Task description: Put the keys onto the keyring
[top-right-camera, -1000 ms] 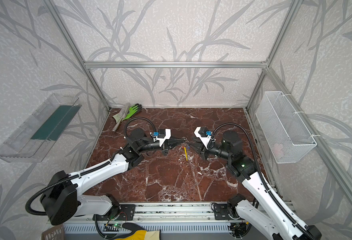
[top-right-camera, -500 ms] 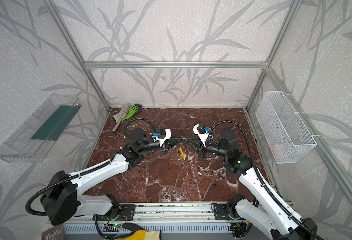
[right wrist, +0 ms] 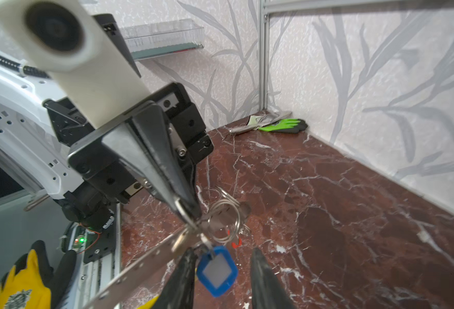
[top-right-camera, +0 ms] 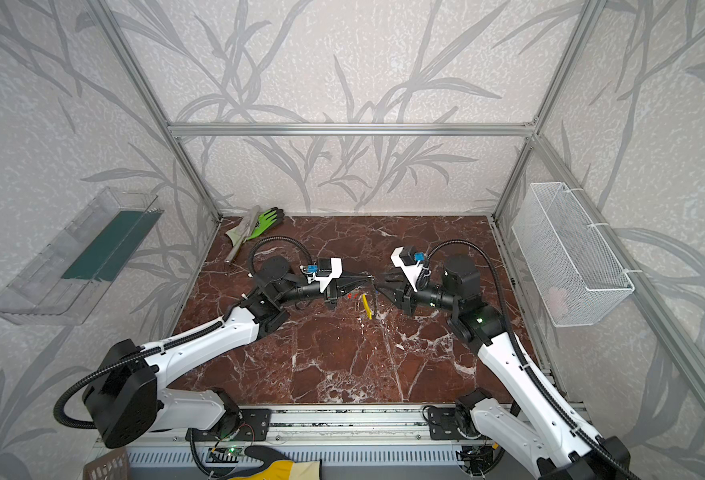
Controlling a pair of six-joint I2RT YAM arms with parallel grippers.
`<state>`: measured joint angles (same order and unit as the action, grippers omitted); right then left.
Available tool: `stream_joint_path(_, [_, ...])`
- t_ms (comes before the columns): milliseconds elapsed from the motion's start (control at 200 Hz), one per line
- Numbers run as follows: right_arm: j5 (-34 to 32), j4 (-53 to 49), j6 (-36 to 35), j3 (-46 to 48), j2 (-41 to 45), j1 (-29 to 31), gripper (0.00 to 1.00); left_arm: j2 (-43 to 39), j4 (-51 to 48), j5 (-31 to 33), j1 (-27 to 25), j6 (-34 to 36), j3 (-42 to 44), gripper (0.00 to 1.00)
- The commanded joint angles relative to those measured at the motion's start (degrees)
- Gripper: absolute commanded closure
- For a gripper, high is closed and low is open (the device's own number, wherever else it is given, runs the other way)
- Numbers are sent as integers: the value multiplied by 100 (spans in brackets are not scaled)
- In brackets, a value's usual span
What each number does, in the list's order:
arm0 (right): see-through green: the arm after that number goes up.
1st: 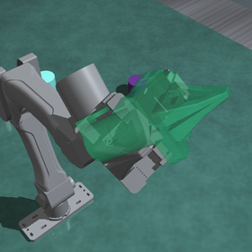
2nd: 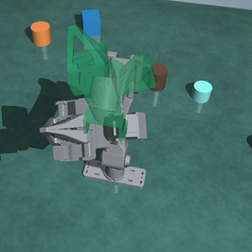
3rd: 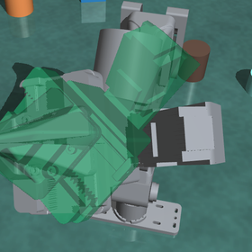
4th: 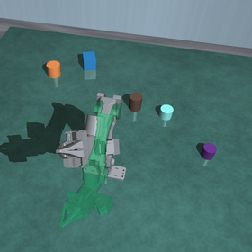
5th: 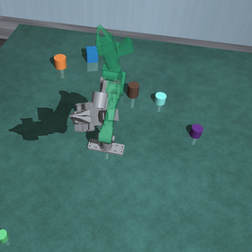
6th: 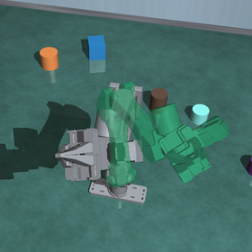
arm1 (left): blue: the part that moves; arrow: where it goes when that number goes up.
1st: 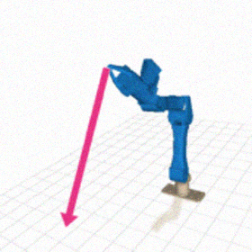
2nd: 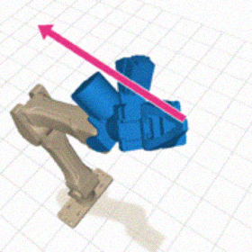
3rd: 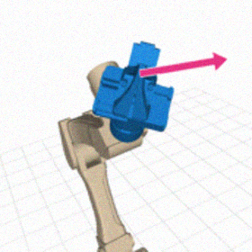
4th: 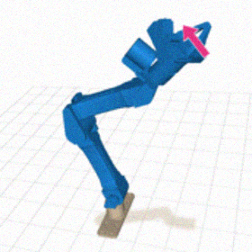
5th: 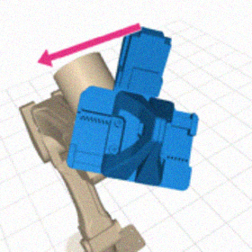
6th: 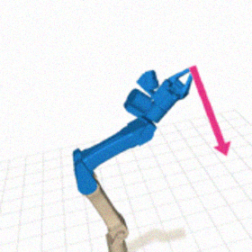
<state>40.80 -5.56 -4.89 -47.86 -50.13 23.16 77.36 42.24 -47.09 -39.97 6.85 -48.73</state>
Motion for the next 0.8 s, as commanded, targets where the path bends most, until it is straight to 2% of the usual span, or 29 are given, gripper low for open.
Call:
stream_joint_path(0, [-384,-30,-796,94,632,-48,64,75,437,-227,23,-331,-213,100])
stream_joint_path(105, [-255,-85,-1041,-30,785,-57,65,151,473,-435,26,-529,-298,100])
stream_joint_path(285, [334,-13,-1021,-274,484,-57,69,213,604,-579,14,-753,-373,100])
stream_joint_path(510, [213,133,-1075,-235,375,-61,70,167,544,-652,-17,-790,-355,100])
stream_joint_path(800, [483,230,-898,-233,136,-52,73,173,507,-699,-39,-782,-391,100])
